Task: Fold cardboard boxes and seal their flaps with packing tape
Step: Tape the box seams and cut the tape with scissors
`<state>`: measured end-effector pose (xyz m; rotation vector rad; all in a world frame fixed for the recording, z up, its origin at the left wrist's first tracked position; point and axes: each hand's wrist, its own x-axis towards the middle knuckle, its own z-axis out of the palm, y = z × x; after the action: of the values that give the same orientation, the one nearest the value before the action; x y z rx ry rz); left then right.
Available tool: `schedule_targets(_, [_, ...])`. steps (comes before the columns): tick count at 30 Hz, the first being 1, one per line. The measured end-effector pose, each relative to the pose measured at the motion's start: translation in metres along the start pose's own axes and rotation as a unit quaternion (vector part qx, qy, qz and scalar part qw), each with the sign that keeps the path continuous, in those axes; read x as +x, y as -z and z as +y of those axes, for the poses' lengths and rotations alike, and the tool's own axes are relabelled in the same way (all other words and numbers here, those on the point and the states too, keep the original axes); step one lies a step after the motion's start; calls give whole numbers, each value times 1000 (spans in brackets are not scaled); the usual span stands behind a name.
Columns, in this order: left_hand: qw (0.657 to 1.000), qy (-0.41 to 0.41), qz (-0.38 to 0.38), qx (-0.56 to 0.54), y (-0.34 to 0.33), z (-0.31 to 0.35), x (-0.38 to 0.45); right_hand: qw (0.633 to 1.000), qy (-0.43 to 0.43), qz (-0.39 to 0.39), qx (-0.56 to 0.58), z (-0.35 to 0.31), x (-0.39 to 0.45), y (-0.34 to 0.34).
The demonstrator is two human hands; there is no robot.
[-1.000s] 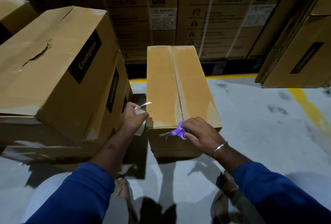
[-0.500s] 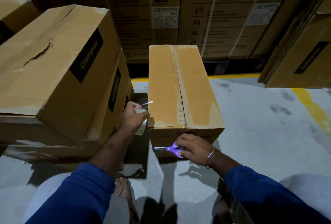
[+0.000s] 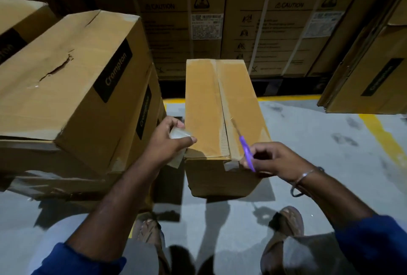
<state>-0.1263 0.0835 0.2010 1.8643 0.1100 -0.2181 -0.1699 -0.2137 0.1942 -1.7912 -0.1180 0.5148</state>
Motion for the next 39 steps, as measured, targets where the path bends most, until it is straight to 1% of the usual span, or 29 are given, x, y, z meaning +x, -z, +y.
schedule_targets(2, [999,-14,-37,25,-5,-2,2,996,7,58,61,-11,-10,-2])
schedule_targets(3, [997,-25,-52,49,-8,-1,3,996,0,67,64,-13,-11,-4])
schedule_targets(6, [988,-55,-90,109,-21,4,4,993,-66,54,82,-21,-2,-14])
schedule_targets(7, [987,-59,-97,117,-24,6,4,990,-70,58,104,-25,2,-17])
schedule_targets(9, [984,-70,-103,130,-30,8,5,985,-48,97,132,-32,9,-23])
schedule_targets(11, [980,-81,-111,146,-34,7,6,981,-19,146,126,-33,18,-27])
schedule_targets(13, [975,-87,-119,165,-38,5,8,976,-7,175,132,-28,28,-30])
schedule_targets(16, [970,-96,-132,180,-43,1,10,973,-3,175,150,-22,39,-38])
schedule_targets(18, [967,-104,-139,187,-46,-1,12,975,8,177,136,-18,43,-43])
schedule_targets(20, [963,-103,-153,197,-48,-1,14,974,12,202,101,-12,46,-47])
schedule_targets(23, [956,-100,-175,215,-50,1,13,967,-4,239,87,-8,49,-48])
schedule_targets(26, [954,-81,-199,211,-50,1,14,962,-15,262,73,-6,51,-45])
schedule_targets(27, [955,-70,-215,194,-49,1,14,961,-17,267,70,-6,51,-42])
schedule_targets(29, [957,-34,-263,117,-46,0,16,961,-21,270,62,-6,52,-37])
schedule_targets(31, [949,-9,-312,49,-40,4,15,960,-26,272,70,-10,50,-31])
schedule_targets(32, [945,-8,-325,41,-36,6,17,957,-31,274,85,-13,49,-28])
schedule_targets(35, [952,-21,-297,71,-25,10,24,947,-42,275,161,-18,42,-22])
schedule_targets(36, [951,-22,-301,75,-21,11,26,944,-44,275,176,-20,39,-21])
schedule_targets(39, [935,-5,-344,81,-7,9,29,936,-60,296,183,-17,36,-13])
